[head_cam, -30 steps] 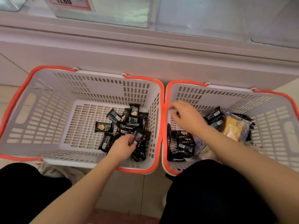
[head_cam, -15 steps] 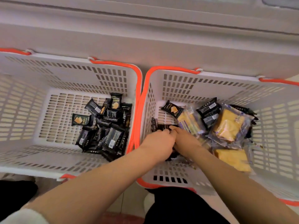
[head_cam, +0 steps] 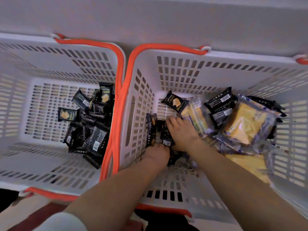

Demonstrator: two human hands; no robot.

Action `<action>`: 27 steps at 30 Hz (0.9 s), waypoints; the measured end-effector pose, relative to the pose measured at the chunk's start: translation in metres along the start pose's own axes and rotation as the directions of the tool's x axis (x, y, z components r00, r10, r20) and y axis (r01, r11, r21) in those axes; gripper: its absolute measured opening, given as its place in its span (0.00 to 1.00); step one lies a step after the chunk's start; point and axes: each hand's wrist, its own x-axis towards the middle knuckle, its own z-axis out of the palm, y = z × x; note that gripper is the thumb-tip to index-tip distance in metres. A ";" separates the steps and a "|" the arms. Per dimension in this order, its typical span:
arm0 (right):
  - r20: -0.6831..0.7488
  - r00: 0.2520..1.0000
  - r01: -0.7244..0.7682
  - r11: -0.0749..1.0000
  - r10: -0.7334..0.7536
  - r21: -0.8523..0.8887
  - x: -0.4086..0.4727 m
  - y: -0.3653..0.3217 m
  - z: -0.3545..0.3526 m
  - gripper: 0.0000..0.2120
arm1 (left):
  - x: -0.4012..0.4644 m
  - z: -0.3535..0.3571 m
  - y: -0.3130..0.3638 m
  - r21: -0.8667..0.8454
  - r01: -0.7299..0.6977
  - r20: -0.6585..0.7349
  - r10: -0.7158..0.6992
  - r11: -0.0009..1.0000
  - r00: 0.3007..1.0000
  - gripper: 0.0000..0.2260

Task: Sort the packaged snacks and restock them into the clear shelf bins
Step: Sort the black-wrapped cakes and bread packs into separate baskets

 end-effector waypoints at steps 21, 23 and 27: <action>-0.028 0.949 -0.288 0.901 0.313 0.324 0.000 -0.004 0.007 0.49 | 0.013 0.012 -0.017 -0.261 -0.034 -0.218 -0.025 0.965 0.976 0.28; -0.060 0.943 -0.295 0.906 0.328 0.303 0.003 -0.005 0.008 0.50 | 0.012 0.014 -0.017 -0.252 -0.044 -0.209 -0.010 0.967 0.978 0.29; -0.105 0.928 -0.298 0.881 0.358 0.368 0.007 -0.001 -0.002 0.41 | 0.012 0.016 -0.015 -0.160 -0.066 -0.175 0.038 0.985 0.984 0.30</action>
